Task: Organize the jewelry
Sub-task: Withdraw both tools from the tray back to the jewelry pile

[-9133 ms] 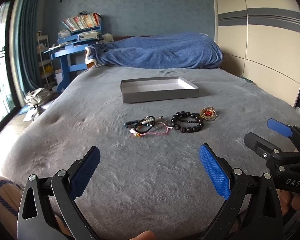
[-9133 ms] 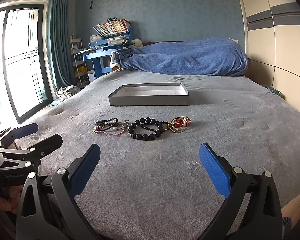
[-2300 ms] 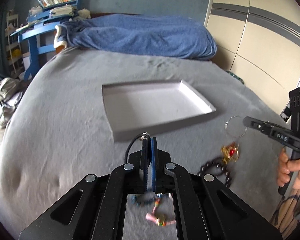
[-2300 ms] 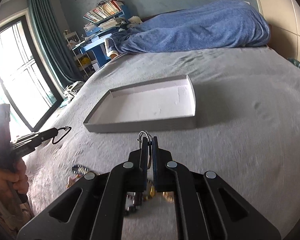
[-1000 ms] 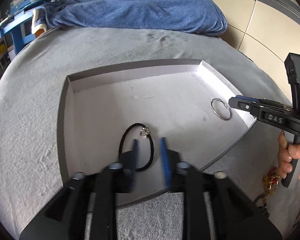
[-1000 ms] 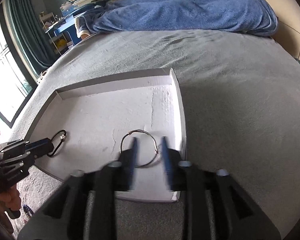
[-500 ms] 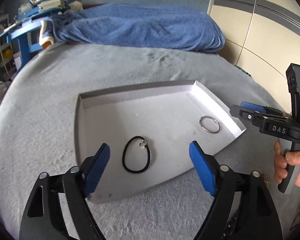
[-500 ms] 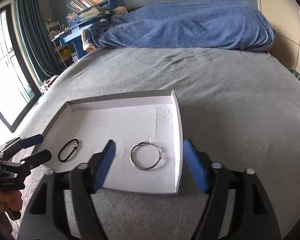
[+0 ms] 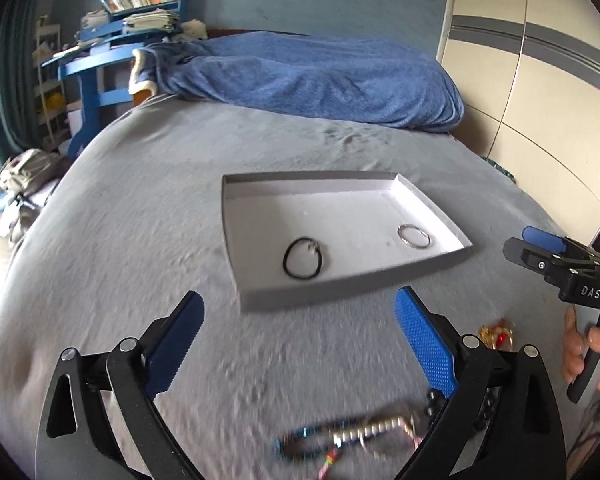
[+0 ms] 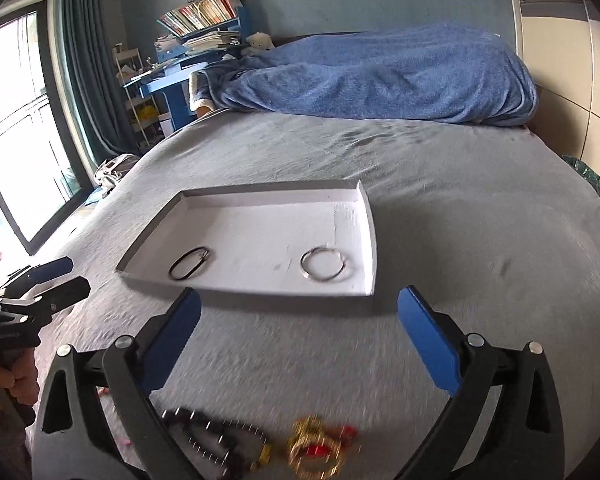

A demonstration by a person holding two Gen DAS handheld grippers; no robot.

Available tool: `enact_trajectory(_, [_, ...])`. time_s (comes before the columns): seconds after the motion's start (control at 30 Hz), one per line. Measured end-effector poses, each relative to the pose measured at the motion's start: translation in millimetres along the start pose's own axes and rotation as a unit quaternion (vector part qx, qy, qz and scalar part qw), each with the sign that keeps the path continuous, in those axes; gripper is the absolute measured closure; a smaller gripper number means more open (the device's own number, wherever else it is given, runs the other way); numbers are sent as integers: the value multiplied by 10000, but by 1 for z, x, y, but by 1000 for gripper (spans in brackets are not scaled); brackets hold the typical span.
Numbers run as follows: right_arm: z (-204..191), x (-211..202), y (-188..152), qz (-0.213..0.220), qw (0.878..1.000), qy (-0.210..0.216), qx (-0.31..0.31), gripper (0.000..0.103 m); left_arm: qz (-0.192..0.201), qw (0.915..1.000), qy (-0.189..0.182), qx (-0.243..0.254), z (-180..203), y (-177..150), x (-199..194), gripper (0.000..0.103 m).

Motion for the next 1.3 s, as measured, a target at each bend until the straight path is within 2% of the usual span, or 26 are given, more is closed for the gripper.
enact_trajectory(0.6, [9,-38,-59,-110,9997,-159,136,6,-148,9994,267,138,5,-70,-53,7])
enact_trajectory(0.8, [17,-49,-72,-88,9997,-195,145,6,-198,9992,339,96,1,-86,-61,7])
enact_trajectory(1.0, [28,-55,-82,-116,9995,-254,144,6,-298,9985,370,259,6,-97,-59,7])
enact_trajectory(1.3, [29,-57,-87,-198,9994,-256,99,6,-477,9965,19,679,31,-104,-49,7])
Point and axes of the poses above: each gripper's, at about its wrist camera, not at the fingertips, and x roughly the way its jaws point, z to its right, y to its top, the point moved 8 cm from there along x, roughly the way its jaws point, and after that the axes turned 11 degrees about x, right-handed, at the moved point
